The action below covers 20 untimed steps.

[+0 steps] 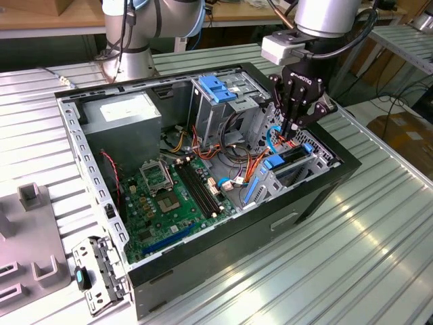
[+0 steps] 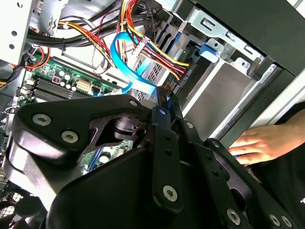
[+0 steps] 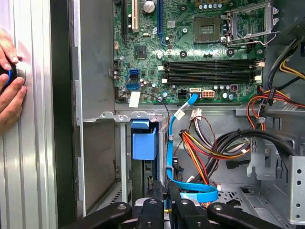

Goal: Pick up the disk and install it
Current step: 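Insert the second disk wire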

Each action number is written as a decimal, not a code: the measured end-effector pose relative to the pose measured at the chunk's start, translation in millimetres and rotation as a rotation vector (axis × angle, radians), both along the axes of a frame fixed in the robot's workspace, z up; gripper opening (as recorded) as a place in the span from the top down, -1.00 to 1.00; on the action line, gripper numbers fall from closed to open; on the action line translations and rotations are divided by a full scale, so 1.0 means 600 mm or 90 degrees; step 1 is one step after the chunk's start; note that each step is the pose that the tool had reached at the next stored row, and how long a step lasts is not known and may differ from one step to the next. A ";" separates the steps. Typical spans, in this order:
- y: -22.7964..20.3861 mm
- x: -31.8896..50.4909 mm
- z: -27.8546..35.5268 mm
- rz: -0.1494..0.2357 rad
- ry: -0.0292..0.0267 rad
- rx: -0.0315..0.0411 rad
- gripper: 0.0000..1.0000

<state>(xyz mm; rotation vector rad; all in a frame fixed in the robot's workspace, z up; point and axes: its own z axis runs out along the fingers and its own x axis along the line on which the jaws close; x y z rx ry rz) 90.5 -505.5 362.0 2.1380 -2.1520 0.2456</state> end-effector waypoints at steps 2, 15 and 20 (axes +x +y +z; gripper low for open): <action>0.0000 0.000 0.000 0.000 0.0000 0.0000 0.68; -0.0239 0.000 -0.002 0.000 0.0000 0.0130 0.68; -0.0479 -0.002 -0.008 0.000 -0.0013 0.0538 0.68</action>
